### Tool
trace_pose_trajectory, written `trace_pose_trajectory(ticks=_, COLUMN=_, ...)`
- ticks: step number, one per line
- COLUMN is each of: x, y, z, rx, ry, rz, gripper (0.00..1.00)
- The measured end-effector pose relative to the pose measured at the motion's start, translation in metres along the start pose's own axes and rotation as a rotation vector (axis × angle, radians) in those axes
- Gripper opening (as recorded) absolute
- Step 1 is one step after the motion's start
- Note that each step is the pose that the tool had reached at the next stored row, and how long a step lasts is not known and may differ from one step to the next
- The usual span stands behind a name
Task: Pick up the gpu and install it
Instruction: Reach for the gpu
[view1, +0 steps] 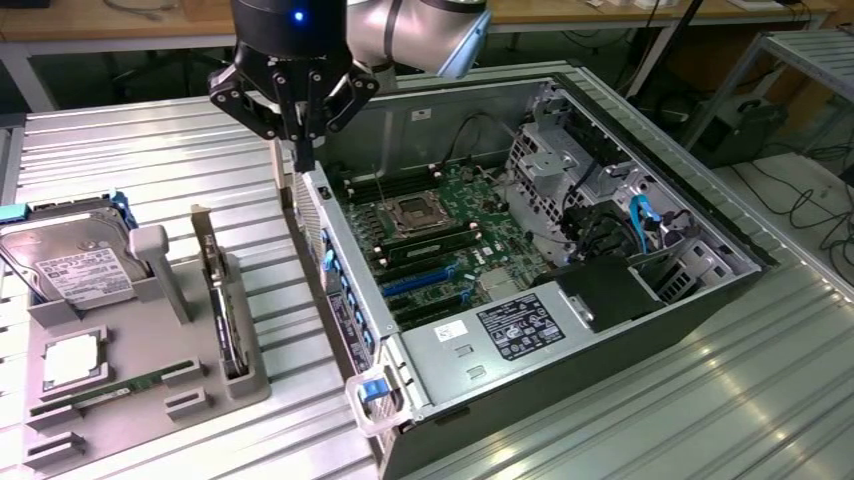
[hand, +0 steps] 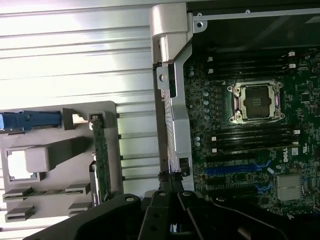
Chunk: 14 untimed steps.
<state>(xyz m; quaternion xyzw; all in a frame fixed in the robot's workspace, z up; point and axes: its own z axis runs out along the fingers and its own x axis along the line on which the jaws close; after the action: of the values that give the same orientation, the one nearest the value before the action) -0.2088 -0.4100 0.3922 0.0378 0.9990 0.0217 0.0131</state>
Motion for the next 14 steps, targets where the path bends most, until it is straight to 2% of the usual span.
trace_pose_trajectory(ticks=14, x=0.0084, y=-0.0026, z=-0.0002, rx=0.0000, ry=0.0000, rz=0.000, gripper=0.11)
